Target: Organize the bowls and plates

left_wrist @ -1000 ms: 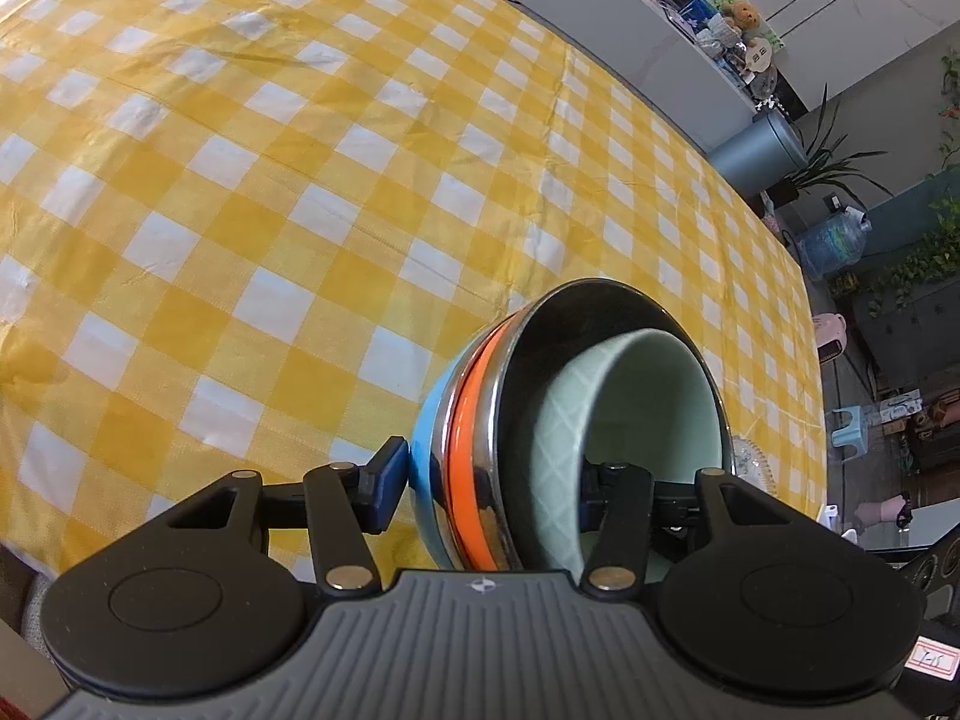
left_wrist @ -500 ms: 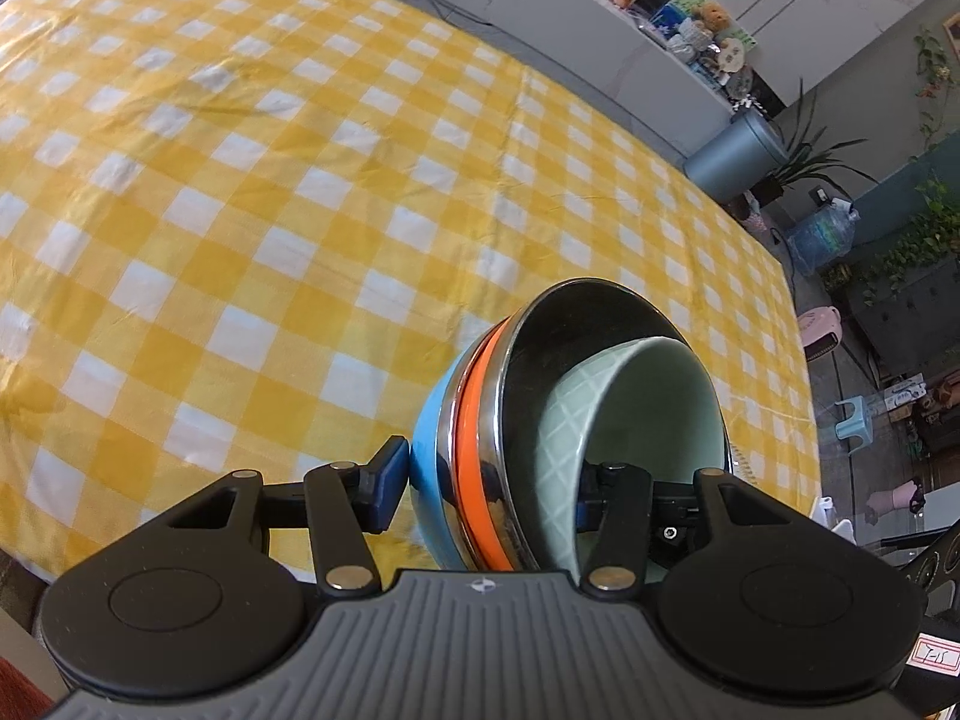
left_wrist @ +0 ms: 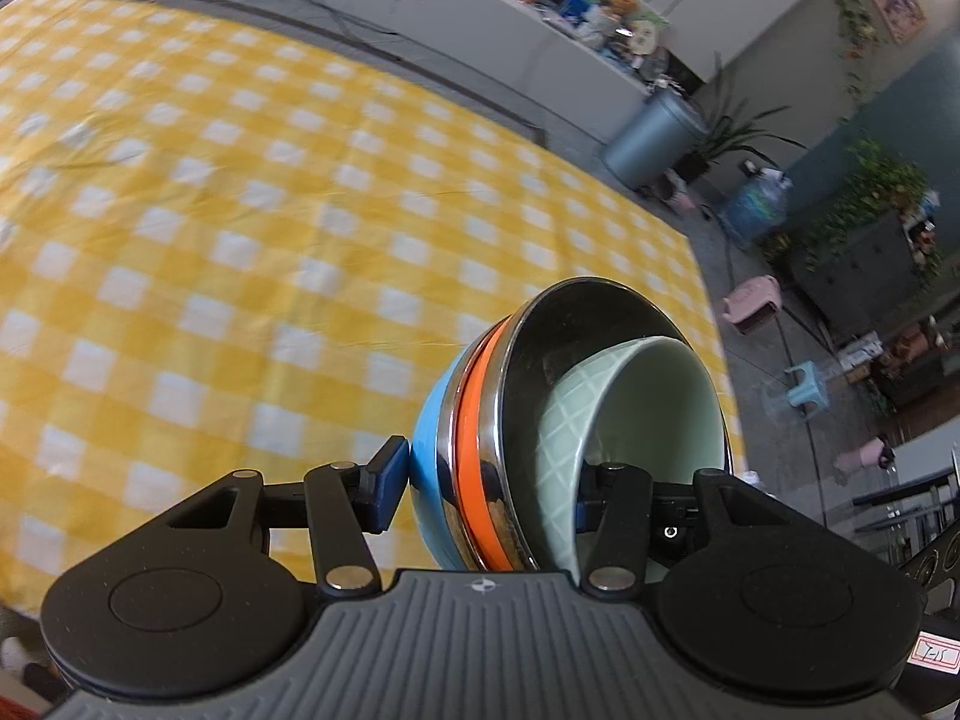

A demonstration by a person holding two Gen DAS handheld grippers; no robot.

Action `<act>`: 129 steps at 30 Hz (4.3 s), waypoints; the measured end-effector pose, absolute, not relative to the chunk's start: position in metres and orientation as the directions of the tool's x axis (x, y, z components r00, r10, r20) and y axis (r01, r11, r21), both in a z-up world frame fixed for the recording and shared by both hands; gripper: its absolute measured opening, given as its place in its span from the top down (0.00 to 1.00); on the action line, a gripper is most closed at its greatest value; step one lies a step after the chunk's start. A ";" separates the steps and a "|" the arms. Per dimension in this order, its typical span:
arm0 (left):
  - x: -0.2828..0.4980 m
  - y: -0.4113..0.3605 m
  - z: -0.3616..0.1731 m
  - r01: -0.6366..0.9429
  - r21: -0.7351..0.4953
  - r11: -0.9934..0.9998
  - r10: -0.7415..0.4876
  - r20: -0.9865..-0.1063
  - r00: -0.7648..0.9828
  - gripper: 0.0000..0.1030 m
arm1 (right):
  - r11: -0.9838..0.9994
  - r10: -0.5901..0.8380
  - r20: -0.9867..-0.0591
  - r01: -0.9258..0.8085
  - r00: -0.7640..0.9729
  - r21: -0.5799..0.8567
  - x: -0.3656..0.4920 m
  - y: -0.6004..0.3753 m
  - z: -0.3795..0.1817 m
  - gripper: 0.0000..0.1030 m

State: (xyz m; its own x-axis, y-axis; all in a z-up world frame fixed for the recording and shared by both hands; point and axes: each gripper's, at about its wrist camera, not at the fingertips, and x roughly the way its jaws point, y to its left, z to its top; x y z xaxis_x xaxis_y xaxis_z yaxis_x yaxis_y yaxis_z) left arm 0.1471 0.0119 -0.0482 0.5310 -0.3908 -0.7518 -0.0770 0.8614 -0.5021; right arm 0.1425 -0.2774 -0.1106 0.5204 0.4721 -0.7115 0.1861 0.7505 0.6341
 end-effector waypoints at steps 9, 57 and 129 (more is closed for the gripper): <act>0.165 -0.050 -0.045 0.002 -0.531 0.847 -0.460 -0.731 0.504 0.45 | 0.766 0.410 -0.719 0.217 0.562 0.606 0.139 -0.342 -0.088 0.64; 0.181 -0.076 -0.102 -0.063 -0.493 0.868 -0.433 -0.812 0.390 0.54 | 0.775 0.391 -0.781 0.284 0.487 0.565 0.153 -0.373 -0.139 0.45; -0.011 -0.096 -0.059 0.234 0.073 0.970 -0.160 -0.533 0.831 0.20 | 0.996 -0.058 -0.406 0.079 0.912 0.034 -0.056 -0.309 -0.095 0.13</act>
State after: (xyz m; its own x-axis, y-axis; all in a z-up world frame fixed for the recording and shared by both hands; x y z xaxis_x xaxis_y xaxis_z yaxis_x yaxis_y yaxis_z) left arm -0.0115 -0.0955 -0.0594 0.8306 -0.1604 -0.5333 0.2339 0.9695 0.0727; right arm -0.0557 -0.3088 -0.0950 0.9119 -0.0582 -0.4062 0.0787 0.9963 0.0340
